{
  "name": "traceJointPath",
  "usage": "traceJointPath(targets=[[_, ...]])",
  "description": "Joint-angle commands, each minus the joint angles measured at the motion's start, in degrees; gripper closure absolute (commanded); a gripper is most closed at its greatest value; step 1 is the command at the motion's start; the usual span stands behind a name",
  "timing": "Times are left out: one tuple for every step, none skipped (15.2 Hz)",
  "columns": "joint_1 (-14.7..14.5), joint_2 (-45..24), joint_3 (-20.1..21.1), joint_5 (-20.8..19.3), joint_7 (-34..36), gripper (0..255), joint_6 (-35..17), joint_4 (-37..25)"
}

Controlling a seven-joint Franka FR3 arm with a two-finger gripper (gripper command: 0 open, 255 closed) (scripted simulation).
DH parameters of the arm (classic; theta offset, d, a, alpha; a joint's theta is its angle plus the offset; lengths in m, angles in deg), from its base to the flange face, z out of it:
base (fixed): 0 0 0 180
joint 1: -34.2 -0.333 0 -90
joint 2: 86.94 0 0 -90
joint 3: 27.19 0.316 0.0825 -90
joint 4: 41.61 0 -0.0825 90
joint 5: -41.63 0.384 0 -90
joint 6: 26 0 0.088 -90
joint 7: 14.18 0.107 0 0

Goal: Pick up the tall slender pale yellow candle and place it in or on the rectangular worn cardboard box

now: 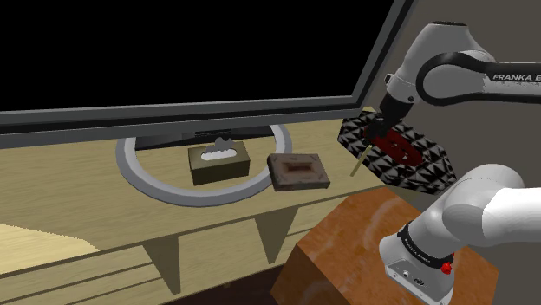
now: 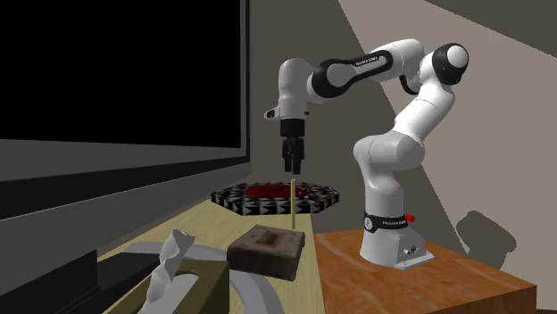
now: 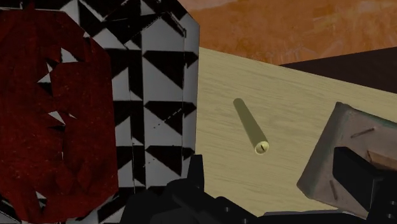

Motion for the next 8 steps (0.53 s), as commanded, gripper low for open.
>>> traceJointPath(targets=[[0.0, -1.1, -0.3, -0.1, 0.3, 0, -3.6, 2.2], [0.1, -1.4, -0.4, -0.2, 0.3, 0, -4.6, 2.8], [0.1, -1.8, -0.5, -0.3, 0.3, 0, -5.5, 3.4], [0.1, -2.2, -0.6, -0.4, 0.3, 0, -6.5, 4.0], [0.2, -2.6, -0.7, -0.5, 0.3, 0, -7.5, 4.6], [0.2, -3.1, -0.8, -0.6, 0.3, 0, -8.5, 5.1], [0.2, -3.6, -1.0, -0.7, 0.3, 0, -9.6, 5.7], [0.3, -3.9, -1.0, -0.8, 0.3, 0, -10.2, 6.0]])
